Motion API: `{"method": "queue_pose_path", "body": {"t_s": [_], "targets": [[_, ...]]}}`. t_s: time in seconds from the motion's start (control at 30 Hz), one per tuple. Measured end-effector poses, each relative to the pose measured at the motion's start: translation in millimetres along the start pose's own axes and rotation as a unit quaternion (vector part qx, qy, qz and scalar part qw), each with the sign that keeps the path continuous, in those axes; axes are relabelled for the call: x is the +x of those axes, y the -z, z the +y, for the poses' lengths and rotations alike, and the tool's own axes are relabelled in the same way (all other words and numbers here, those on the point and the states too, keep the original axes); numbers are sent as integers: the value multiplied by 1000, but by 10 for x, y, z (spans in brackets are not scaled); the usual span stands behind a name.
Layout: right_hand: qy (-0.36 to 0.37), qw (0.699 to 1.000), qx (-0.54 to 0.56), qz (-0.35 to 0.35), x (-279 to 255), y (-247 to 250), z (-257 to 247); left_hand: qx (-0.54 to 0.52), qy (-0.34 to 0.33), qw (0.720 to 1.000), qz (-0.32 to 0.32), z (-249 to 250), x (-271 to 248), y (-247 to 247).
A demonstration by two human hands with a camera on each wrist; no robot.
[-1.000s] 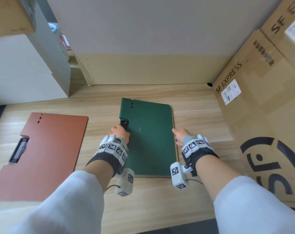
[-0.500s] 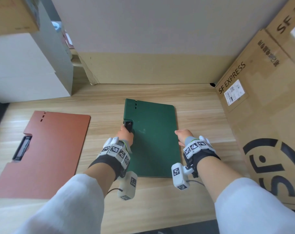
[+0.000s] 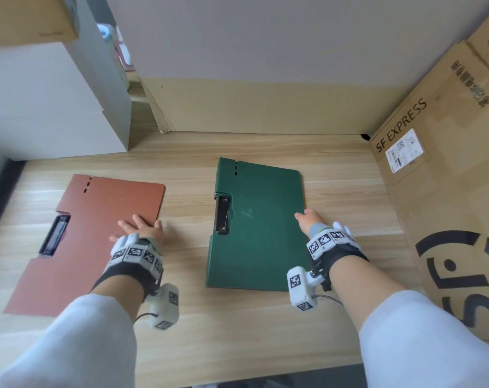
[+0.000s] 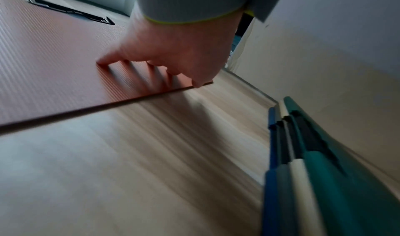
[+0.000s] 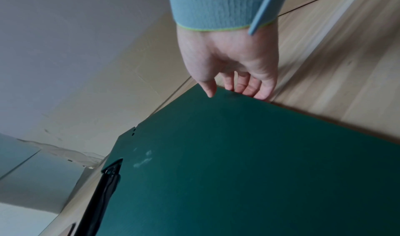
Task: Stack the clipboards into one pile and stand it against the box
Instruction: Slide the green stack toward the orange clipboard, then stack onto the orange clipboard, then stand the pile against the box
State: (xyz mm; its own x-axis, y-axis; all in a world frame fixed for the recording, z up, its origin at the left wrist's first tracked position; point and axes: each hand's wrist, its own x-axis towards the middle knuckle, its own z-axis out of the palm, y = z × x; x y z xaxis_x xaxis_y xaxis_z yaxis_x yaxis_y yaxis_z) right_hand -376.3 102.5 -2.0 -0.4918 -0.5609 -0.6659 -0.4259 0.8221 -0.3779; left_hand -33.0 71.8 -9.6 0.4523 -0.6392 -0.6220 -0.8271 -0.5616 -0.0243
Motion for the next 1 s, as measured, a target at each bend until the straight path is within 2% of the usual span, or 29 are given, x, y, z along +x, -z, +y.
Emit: {"method": "queue_pose_path", "body": {"t_s": [0.07, 0.1, 0.17, 0.23, 0.3, 0.37, 0.4, 0.47, 0.57, 0.63, 0.83, 1.0], "targets": [[-1, 1000, -7, 3, -8, -9, -16, 16, -17, 1000, -11, 164, -165, 5], [-1, 1000, -9, 4, -8, -20, -25, 31, -49, 998, -12, 248, -221, -5], [-2, 1000, -8, 6, -8, -10, -12, 80, -156, 984, -13, 471, -381, -34], [-1, 1000, -6, 3, -16, -15, 1, 59, -225, 972, -42, 681, -450, -58], [2, 1000, -2, 0, -23, -12, 15, 26, -250, 965, -79, 784, -501, -35], [4, 1000, 5, -3, -32, -3, 25, -17, -227, 972, -61, 754, -486, 59], [5, 1000, 8, -4, -30, -3, 31, -30, -212, 976, -27, 690, -427, 102], [8, 1000, 9, -4, -22, -7, 33, 22, -156, 987, 33, 508, -291, 235], [9, 1000, 12, 4, 7, -27, 44, 114, -66, 989, 64, 186, -50, 384], [6, 1000, 12, 8, 31, -42, 56, 148, -40, 985, 81, 36, 84, 430], [0, 1000, 6, 17, 68, -57, 48, 173, -45, 980, 88, -136, 235, 491], [-3, 1000, 4, 22, 72, -73, 46, 89, -31, 989, 111, -168, 319, 500]]}}
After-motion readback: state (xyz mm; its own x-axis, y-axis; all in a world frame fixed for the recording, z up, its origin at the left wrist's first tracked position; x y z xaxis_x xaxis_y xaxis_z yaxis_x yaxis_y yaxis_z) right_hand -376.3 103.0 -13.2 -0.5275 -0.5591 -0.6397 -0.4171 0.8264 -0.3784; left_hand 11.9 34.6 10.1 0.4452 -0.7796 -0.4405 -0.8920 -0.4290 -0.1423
